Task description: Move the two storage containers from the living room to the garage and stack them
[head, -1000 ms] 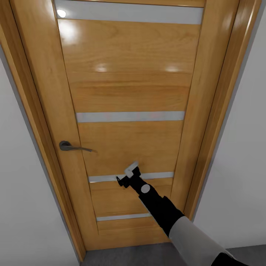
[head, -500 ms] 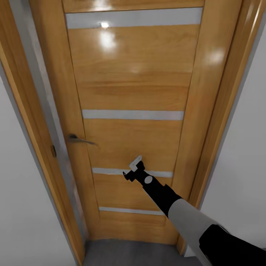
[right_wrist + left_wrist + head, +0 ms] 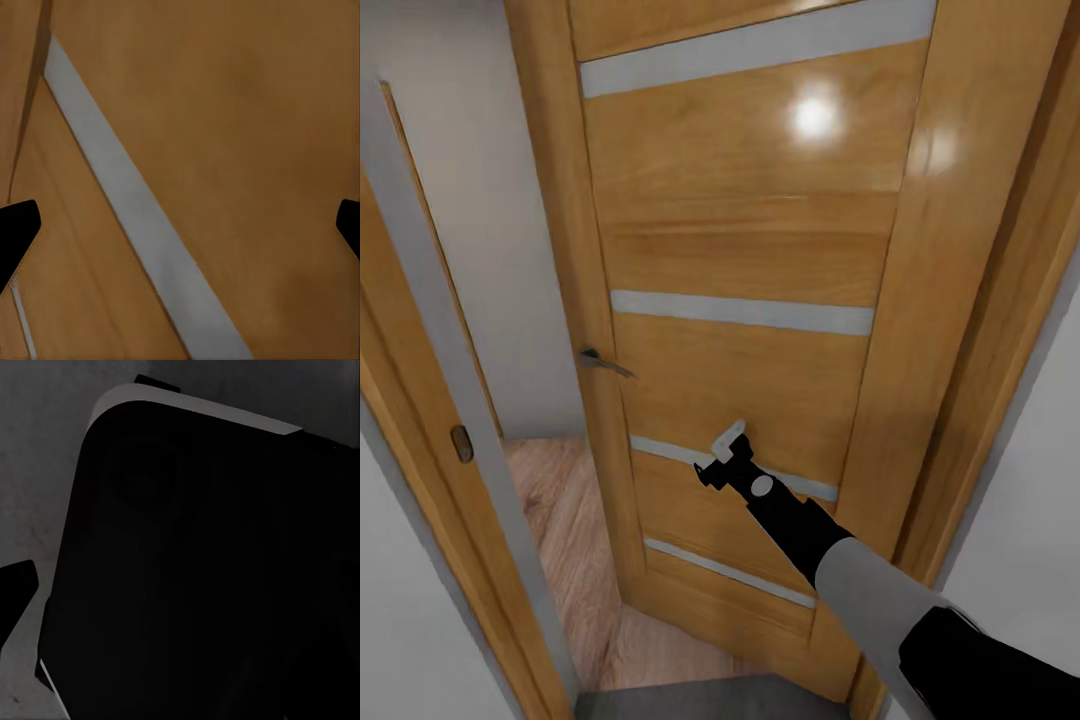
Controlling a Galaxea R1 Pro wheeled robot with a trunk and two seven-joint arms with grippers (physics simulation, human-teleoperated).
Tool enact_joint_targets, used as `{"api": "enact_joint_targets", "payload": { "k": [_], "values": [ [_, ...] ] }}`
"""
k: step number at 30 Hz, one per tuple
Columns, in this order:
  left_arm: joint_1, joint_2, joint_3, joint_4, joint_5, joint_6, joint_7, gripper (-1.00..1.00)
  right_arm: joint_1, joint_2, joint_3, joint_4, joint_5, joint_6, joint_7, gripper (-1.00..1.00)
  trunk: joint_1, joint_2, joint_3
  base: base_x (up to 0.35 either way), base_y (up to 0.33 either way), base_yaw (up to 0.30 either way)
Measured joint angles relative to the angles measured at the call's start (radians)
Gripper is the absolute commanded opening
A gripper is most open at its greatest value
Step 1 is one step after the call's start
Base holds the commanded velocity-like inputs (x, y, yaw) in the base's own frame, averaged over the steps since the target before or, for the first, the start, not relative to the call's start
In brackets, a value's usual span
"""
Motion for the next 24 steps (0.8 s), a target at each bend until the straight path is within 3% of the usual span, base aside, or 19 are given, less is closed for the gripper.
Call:
{"api": "enact_joint_targets", "payload": {
  "k": [24],
  "values": [
    [0.000,0.000,0.000,-0.001,-0.001,0.001,0.000,1.00,-0.115,0.000,0.002,0.045,-0.018,0.109,-0.029,1.00,0.000,0.000,0.000,0.231,0.000,0.000]
  ]
}}
